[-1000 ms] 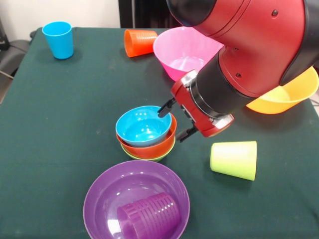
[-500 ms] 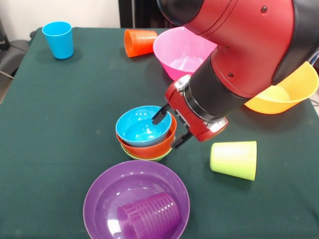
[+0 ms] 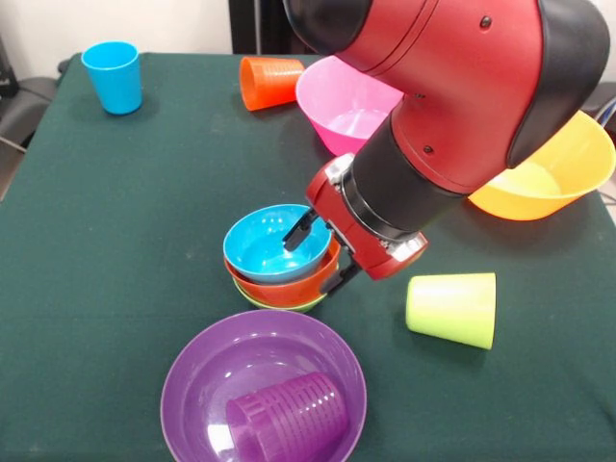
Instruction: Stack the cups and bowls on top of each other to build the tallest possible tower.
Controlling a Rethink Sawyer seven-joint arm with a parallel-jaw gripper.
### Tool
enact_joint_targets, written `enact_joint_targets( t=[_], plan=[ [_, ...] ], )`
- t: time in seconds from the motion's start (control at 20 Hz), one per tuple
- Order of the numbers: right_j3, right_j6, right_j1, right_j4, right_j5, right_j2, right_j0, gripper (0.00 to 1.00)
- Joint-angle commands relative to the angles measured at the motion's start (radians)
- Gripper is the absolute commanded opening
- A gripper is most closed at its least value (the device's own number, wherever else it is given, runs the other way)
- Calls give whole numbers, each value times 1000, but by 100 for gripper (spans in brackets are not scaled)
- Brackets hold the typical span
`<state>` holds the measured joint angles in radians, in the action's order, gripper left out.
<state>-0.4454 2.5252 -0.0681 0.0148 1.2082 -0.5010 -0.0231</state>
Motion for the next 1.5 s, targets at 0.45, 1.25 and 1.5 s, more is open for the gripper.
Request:
enact_joint_targets(
  t=[0.45, 1.25, 1.5],
  plan=[
    [-116, 2, 149, 106, 63, 139, -2, 100],
    [-374, 18, 281, 178, 4, 139, -38, 100],
    [-462, 40, 305, 182, -64, 147, -51, 100]
  ],
)
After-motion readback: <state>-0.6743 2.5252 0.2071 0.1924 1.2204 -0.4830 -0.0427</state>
